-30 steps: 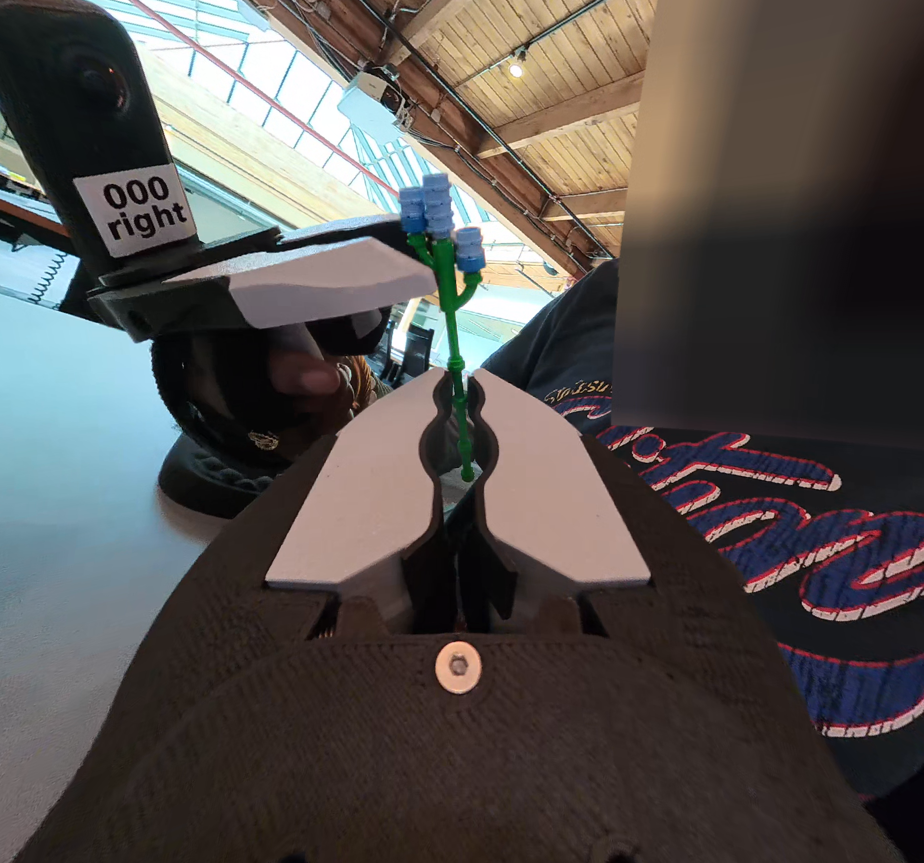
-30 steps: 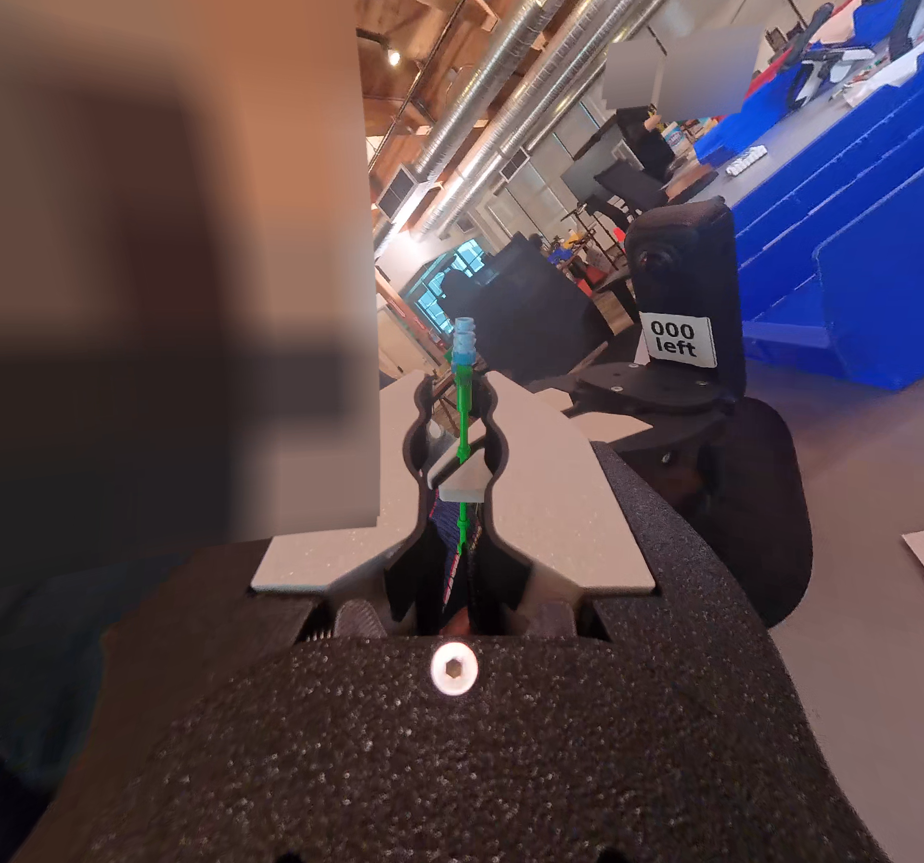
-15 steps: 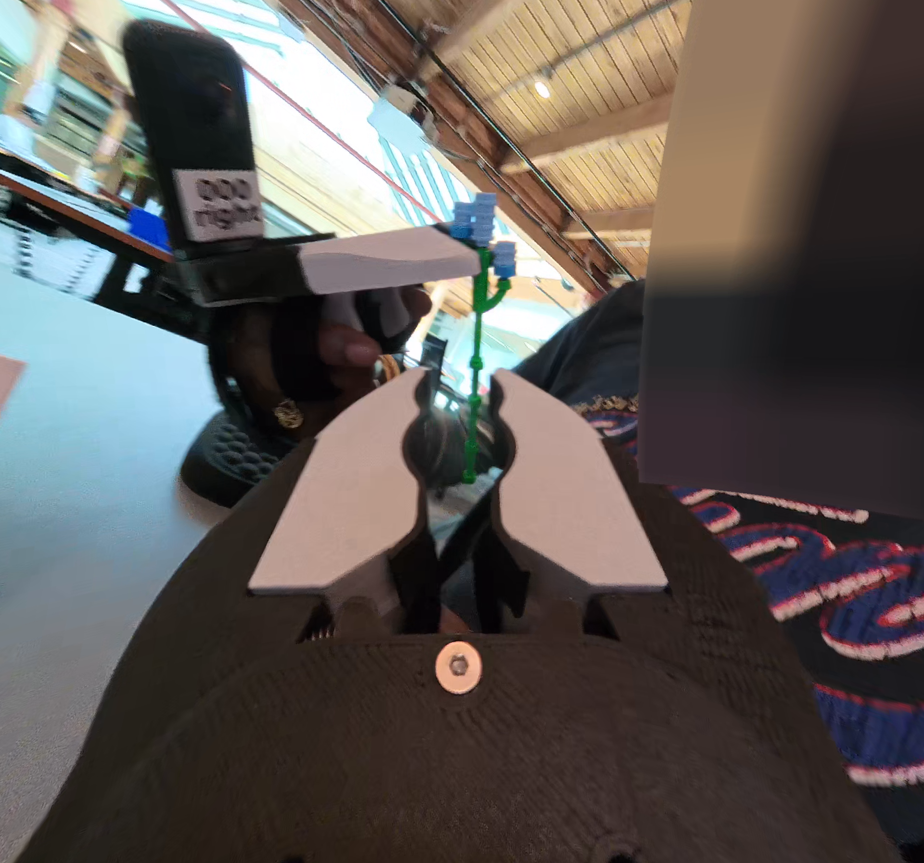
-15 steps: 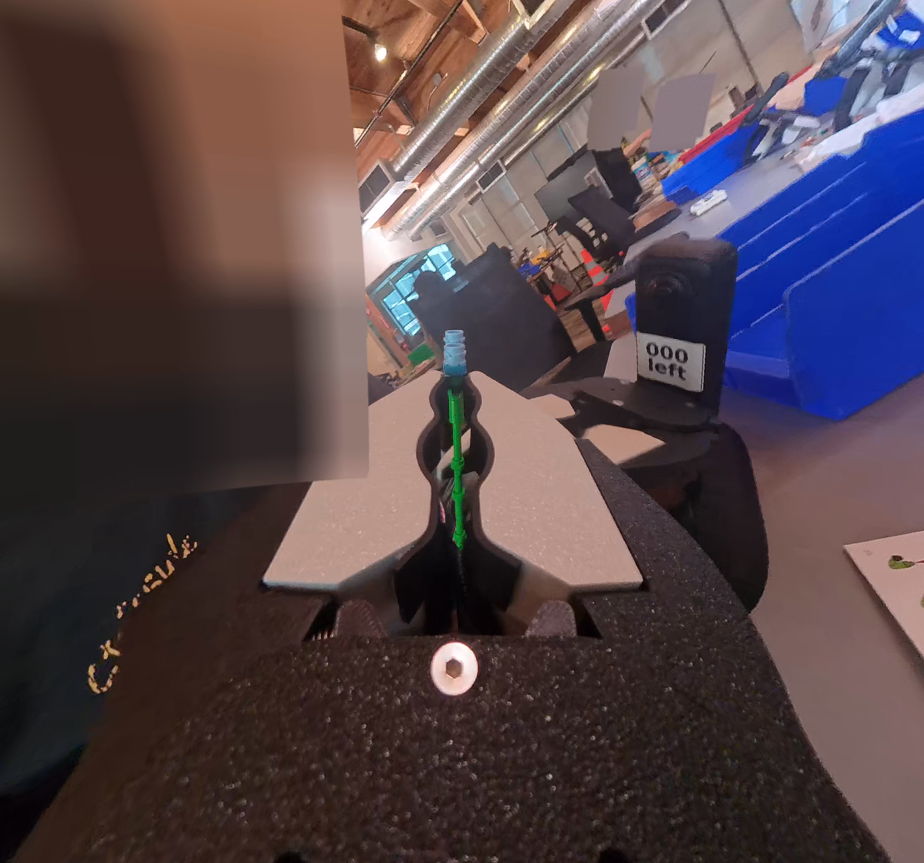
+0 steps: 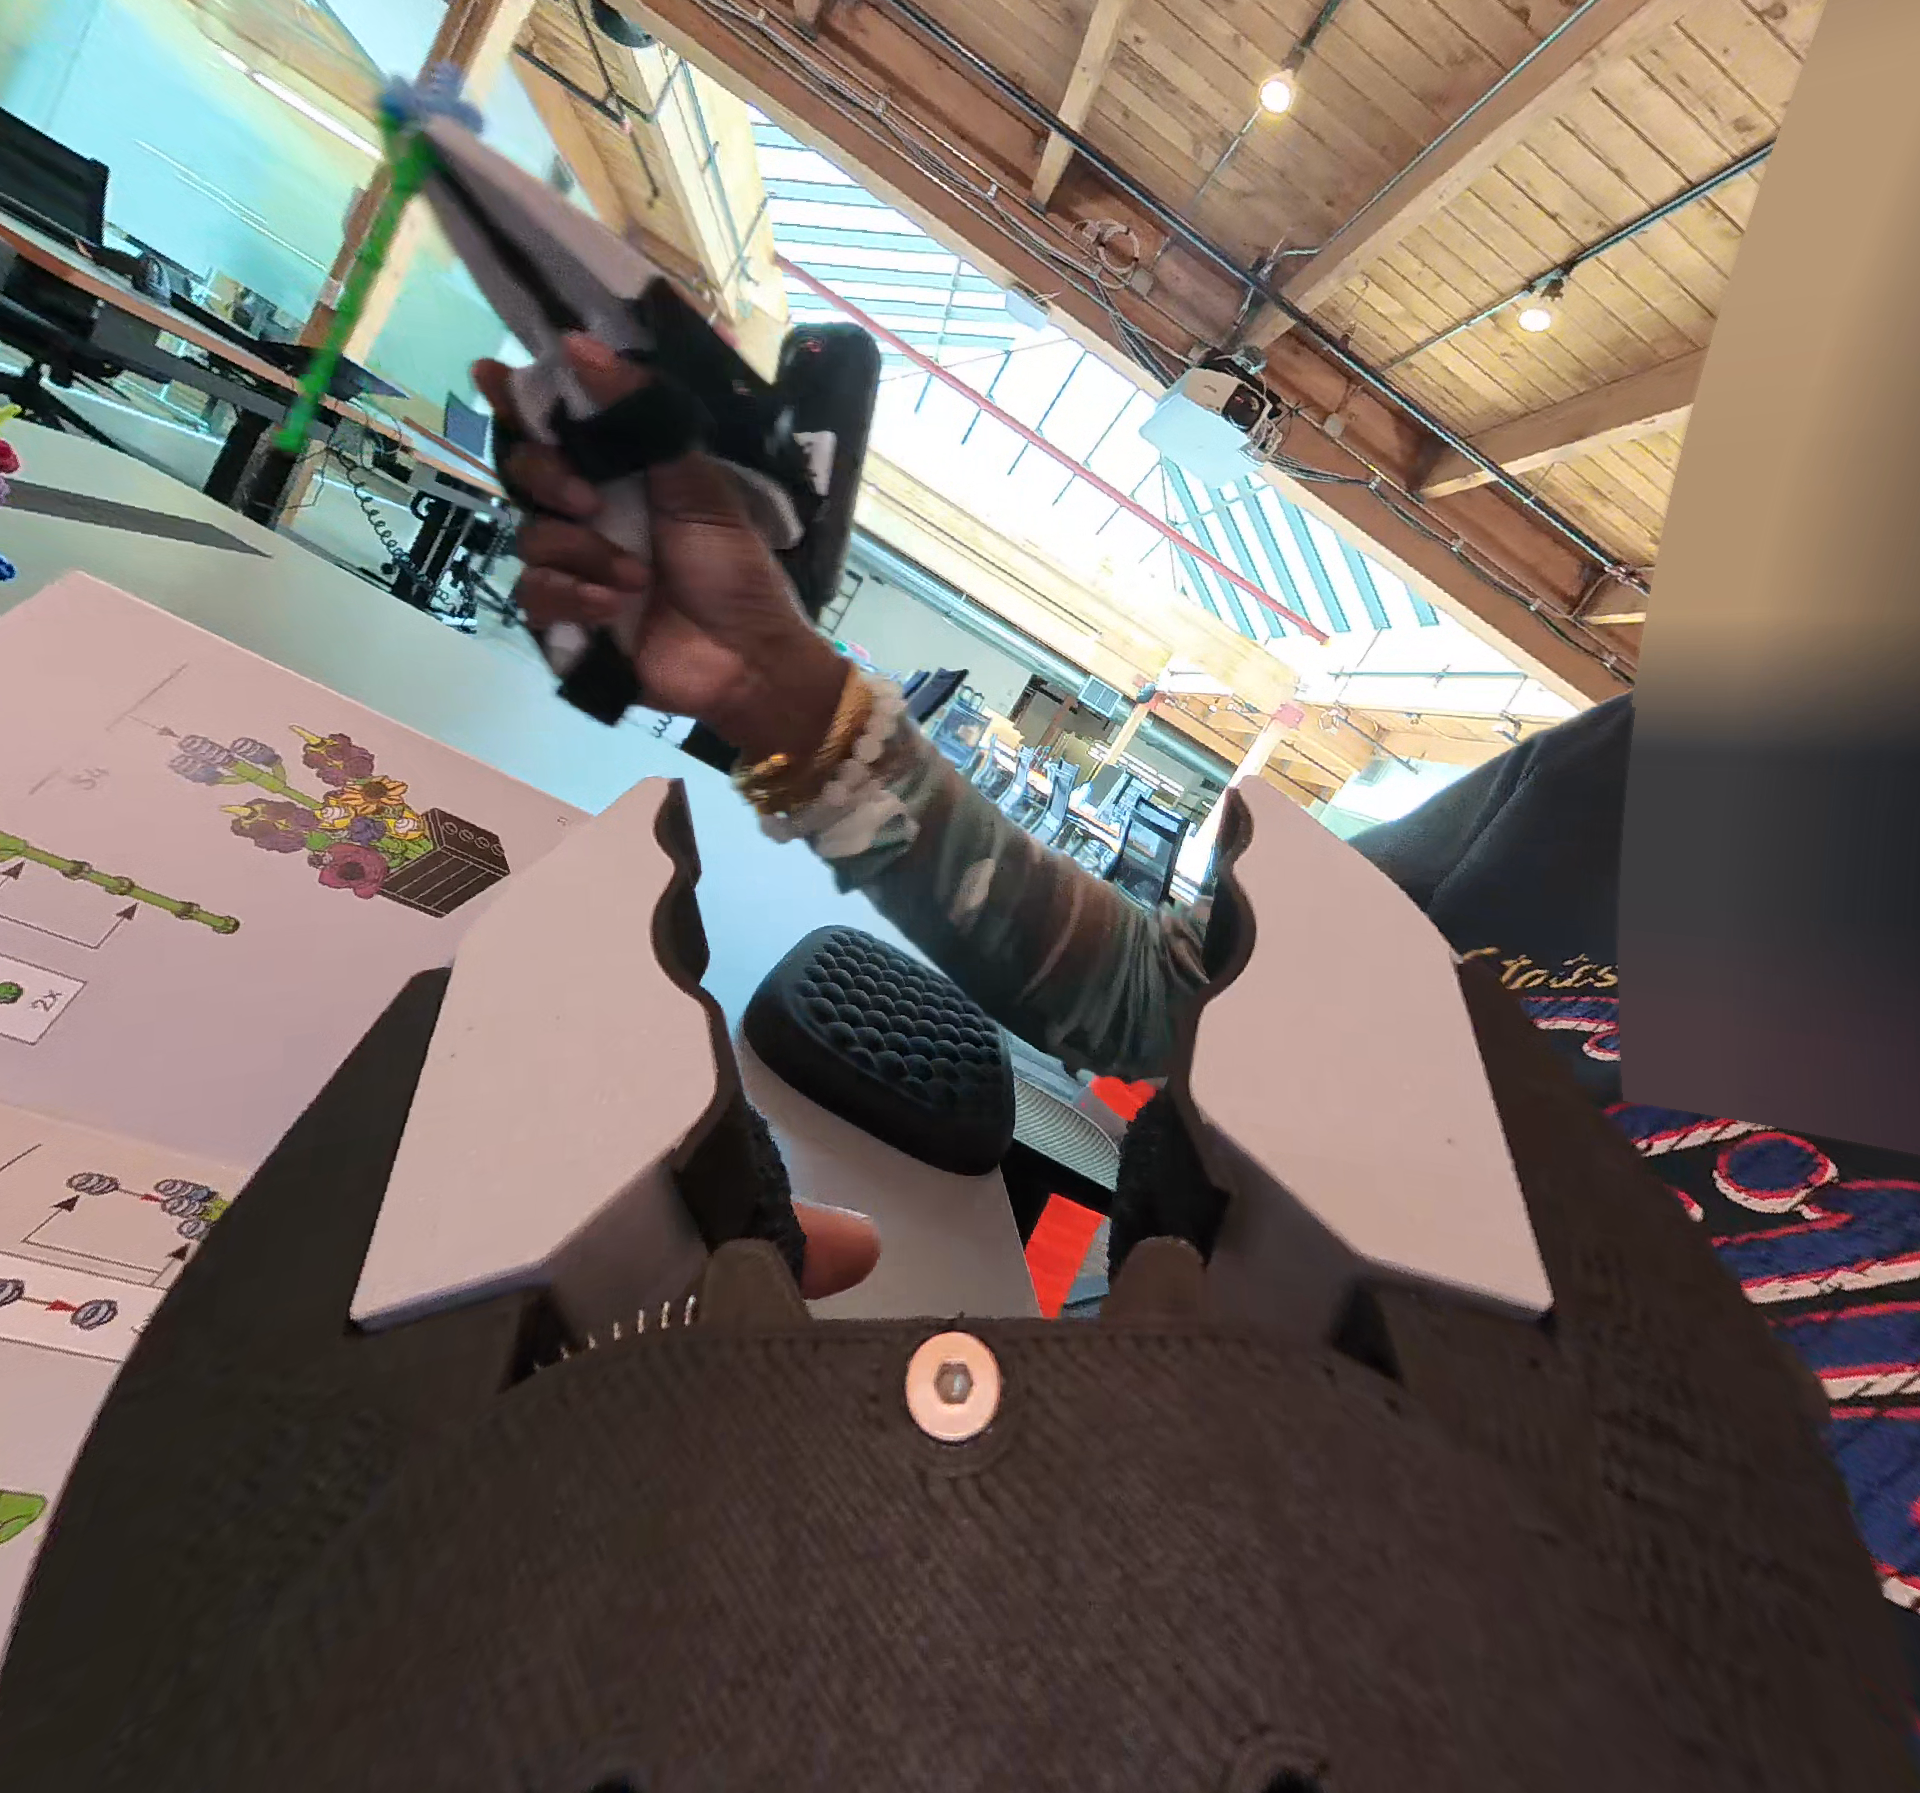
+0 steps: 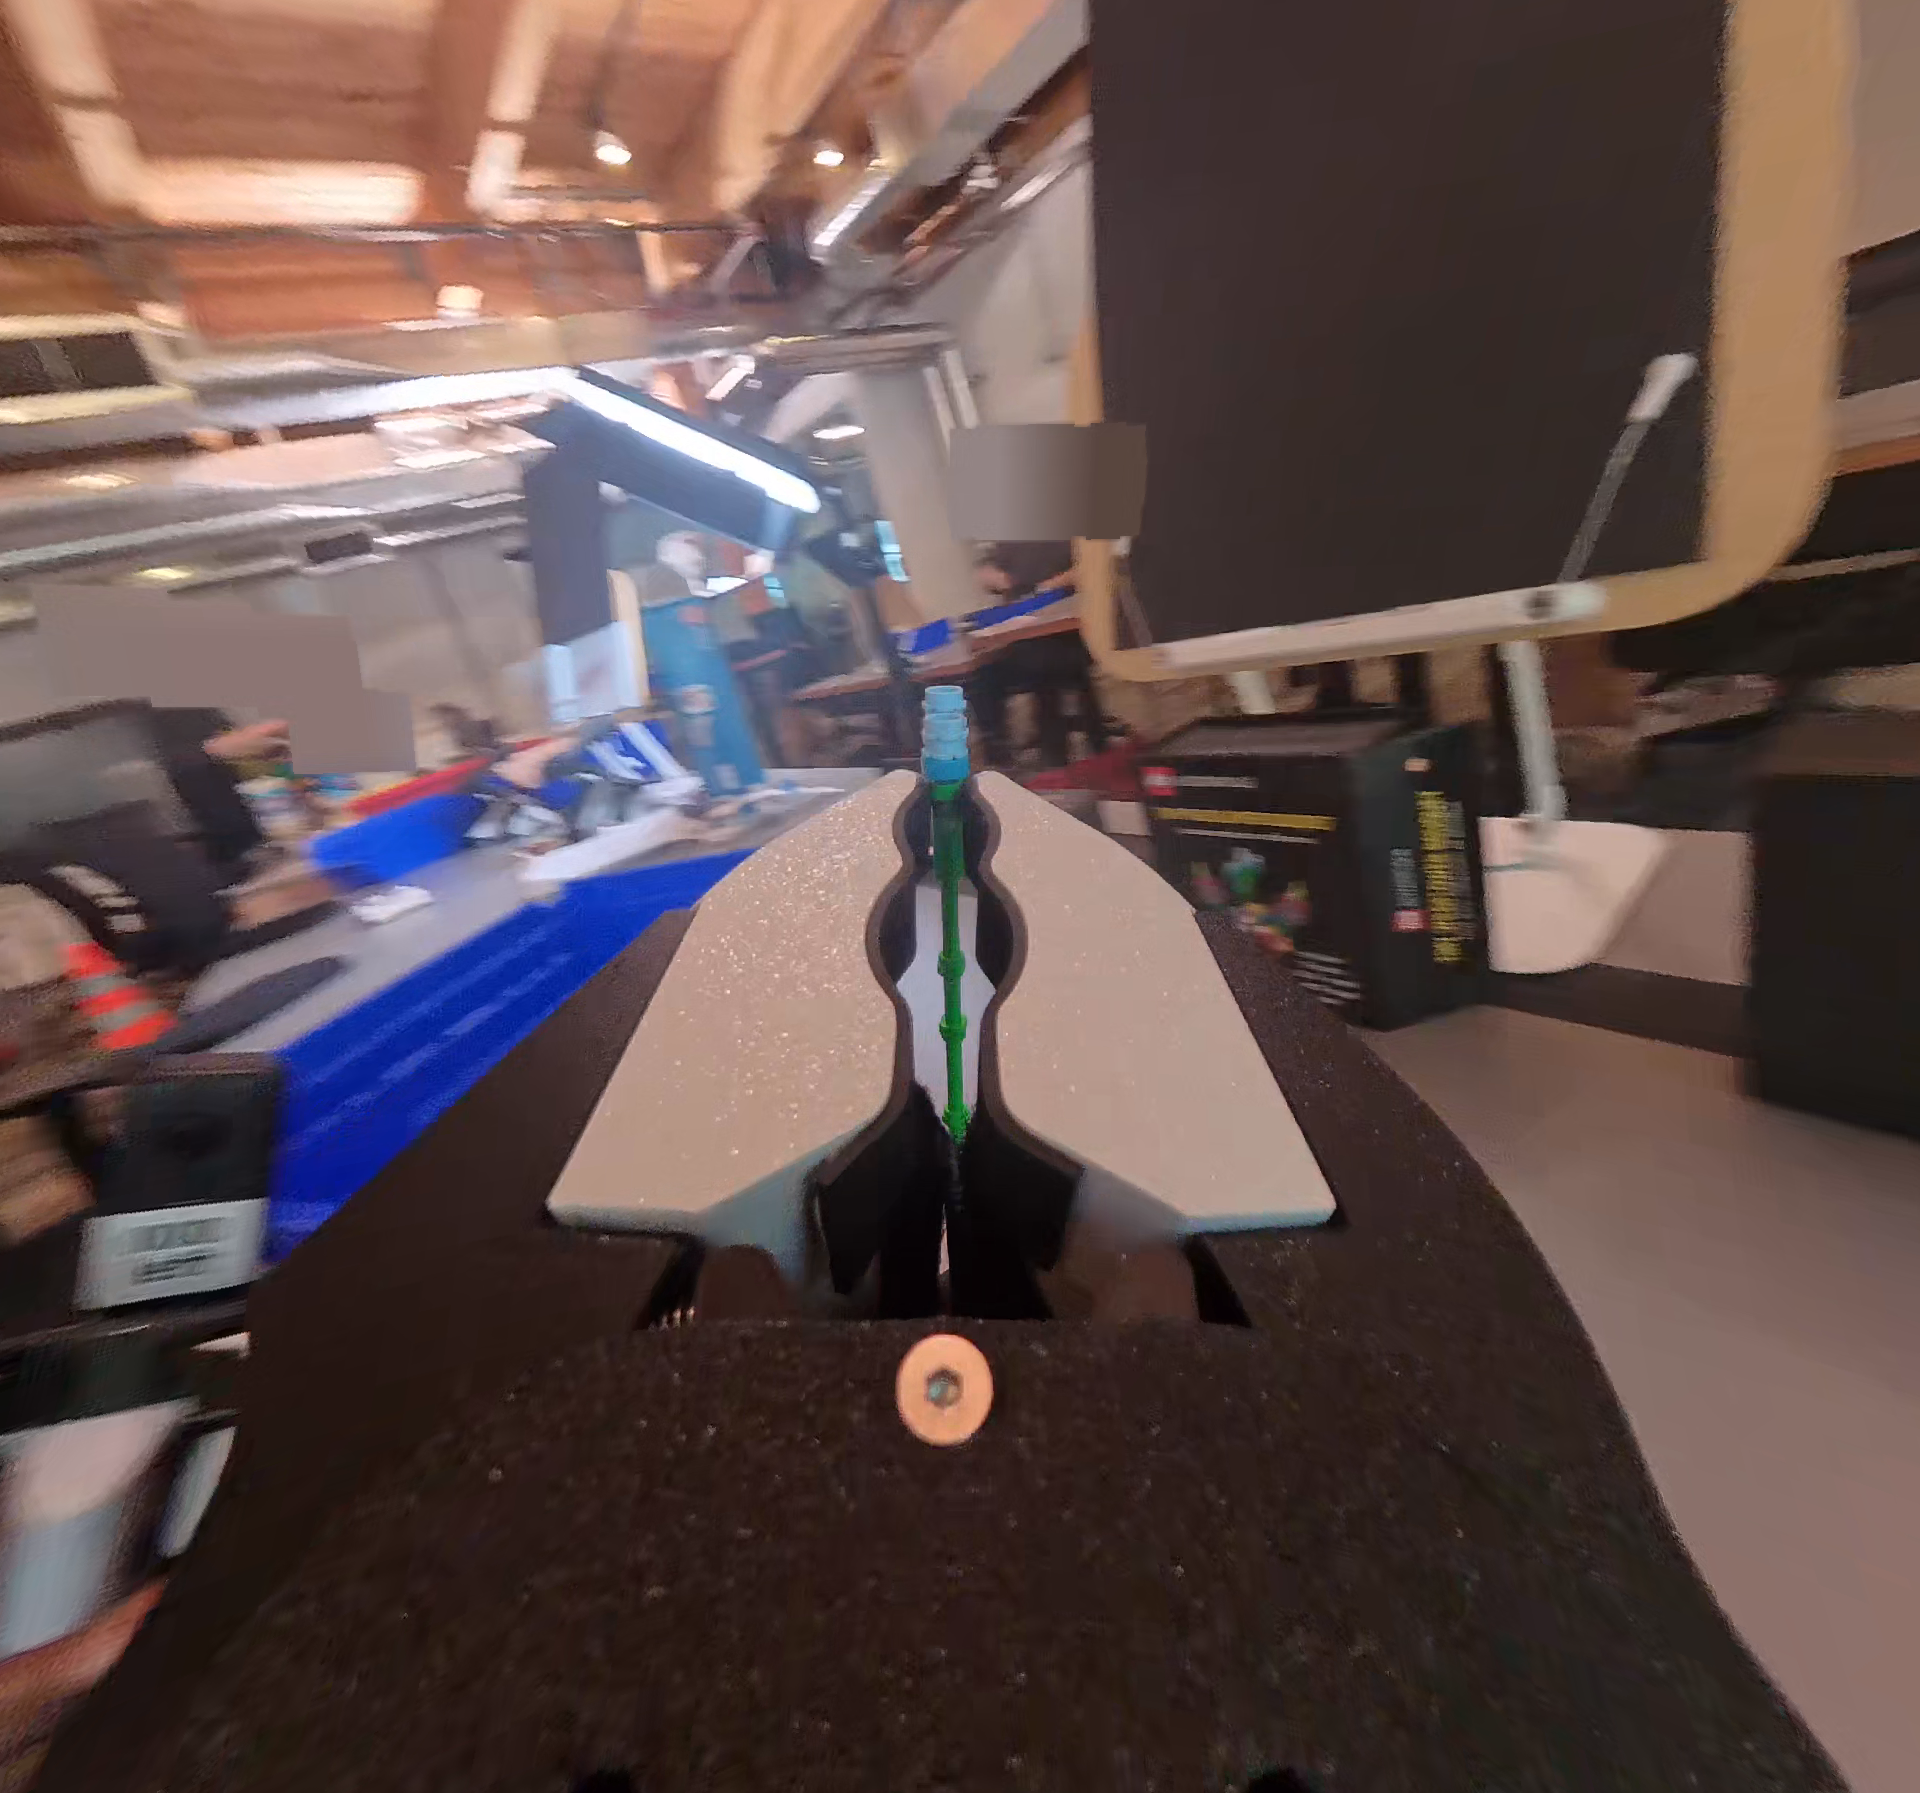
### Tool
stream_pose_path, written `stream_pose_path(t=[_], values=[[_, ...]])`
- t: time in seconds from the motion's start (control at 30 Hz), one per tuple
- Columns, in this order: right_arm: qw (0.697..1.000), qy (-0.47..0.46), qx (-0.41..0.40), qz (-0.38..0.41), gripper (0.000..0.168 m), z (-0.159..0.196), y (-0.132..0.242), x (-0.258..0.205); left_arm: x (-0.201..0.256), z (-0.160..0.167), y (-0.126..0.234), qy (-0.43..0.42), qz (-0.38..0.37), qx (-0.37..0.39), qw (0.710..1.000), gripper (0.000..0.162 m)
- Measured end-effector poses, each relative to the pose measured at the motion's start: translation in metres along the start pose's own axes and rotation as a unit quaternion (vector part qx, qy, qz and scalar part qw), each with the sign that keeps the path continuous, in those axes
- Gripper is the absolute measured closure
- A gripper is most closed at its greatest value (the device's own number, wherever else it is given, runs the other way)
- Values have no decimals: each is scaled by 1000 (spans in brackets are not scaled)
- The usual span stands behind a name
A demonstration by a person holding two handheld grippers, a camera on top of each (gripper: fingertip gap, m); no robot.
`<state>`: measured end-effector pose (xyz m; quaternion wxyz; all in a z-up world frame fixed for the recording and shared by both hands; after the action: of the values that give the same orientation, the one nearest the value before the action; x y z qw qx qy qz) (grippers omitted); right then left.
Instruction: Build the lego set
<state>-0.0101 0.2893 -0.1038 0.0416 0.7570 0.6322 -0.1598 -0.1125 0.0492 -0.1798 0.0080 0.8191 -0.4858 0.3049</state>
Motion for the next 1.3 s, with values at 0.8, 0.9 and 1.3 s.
stream_pose_path(t=[0.8,0.9,1.3], values=[[961,242,-80,106,163,71,-55,52,1,2,-3,7,22,-21,1000,77],[964,229,-76,110,163,70,-54,54,1,2,-2,8,23,-19,1000,78],[966,235,-53,94,163,74,-53,52,1,2,-2,6,23,-19,1000,79]])
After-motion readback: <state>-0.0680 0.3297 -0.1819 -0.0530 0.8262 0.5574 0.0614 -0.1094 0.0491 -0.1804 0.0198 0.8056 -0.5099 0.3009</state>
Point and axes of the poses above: each gripper's, where its closed fingertips meet, y back along the fingers, z out of its underside, x = y × z across the jaws, the point moved 7 cm from there along y, back along the fingers, and after that the axes turned 7 degrees about -x, right-handed, at the moved point
